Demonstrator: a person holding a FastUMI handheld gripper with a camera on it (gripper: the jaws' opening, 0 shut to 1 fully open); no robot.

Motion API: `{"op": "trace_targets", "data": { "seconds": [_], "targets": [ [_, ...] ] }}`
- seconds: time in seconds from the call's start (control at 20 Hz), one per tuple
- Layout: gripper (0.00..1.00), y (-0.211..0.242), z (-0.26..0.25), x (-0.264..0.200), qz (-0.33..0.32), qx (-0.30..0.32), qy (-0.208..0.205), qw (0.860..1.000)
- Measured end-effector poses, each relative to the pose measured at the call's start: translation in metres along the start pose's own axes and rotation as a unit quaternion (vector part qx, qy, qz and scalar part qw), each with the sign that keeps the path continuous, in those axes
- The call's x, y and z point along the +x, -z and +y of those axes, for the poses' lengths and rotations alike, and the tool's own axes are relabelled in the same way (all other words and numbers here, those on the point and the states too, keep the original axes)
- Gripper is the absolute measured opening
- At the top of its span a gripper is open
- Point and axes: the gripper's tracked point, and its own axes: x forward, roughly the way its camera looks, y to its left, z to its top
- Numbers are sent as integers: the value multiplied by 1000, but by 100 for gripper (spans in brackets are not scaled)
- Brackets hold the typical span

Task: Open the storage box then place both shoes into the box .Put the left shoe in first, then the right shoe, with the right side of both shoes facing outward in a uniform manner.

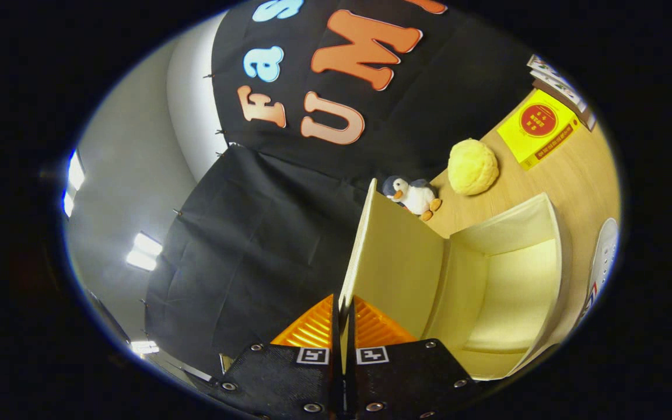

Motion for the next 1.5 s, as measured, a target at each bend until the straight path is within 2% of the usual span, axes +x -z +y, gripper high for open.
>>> {"op": "trace_targets", "data": {
  "seconds": [0.25, 0.35, 0.4, 0.55, 0.7, 0.8, 1.2, 1.5],
  "targets": [
    [3, 19, 22, 50, 20, -29, 11, 999],
    [6, 27, 27, 65, 22, -35, 14, 999],
    [12, 32, 26, 72, 23, -44, 23, 999],
    [47, 49, 17, 86, 38, -71, 48, 996],
    [88, 60, 12, 92, 49, -89, 62, 993],
    [97, 57, 1, 91, 44, -100, 83, 991],
    [97, 23, -36, 53, -4, -120, 141, 983],
    [98, -6, -84, -4, -37, -128, 211, 968]
  ]
}}
